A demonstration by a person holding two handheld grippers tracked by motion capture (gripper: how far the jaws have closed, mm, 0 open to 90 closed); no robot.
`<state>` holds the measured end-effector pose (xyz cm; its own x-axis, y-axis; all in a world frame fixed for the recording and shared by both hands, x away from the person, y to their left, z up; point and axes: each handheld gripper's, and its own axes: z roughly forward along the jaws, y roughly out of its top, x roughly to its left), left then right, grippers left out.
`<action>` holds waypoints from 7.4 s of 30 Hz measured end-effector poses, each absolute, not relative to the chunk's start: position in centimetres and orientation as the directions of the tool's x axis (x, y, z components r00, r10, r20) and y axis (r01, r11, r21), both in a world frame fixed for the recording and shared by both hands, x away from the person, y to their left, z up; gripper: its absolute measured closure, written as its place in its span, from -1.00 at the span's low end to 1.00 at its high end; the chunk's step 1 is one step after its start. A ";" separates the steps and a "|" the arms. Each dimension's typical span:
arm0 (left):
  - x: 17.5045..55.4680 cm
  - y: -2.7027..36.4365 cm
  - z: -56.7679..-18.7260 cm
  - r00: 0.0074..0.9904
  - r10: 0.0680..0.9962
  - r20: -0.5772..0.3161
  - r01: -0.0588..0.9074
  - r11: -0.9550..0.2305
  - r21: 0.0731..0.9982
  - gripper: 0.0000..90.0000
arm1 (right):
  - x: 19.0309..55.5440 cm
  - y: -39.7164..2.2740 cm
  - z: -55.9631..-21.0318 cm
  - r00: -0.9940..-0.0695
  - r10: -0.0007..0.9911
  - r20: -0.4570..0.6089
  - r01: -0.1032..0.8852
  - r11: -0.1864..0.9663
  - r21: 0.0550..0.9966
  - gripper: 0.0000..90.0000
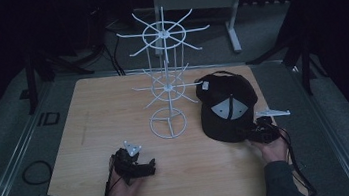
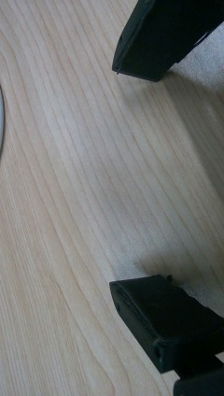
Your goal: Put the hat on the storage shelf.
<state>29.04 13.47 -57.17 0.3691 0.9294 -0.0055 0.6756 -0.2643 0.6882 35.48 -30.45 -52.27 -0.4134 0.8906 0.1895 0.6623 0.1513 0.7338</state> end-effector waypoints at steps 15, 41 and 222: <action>29.0 13.5 -57.2 0.369 0.929 -0.005 0.676 -0.264 0.688 -1.00 | 35.5 -29.5 -54.1 -0.463 0.807 0.368 0.694 0.071 0.717 0.53; 29.0 13.5 -57.2 0.369 0.930 -0.006 0.676 -0.263 0.688 -1.00 | 33.2 -28.0 -51.1 -0.427 0.832 0.354 0.583 -0.046 0.811 0.92; 29.1 13.5 -57.1 0.370 0.929 -0.003 0.675 -0.267 0.688 -1.00 | 29.1 -24.7 -39.3 -0.349 0.934 -0.075 0.228 0.162 0.960 0.92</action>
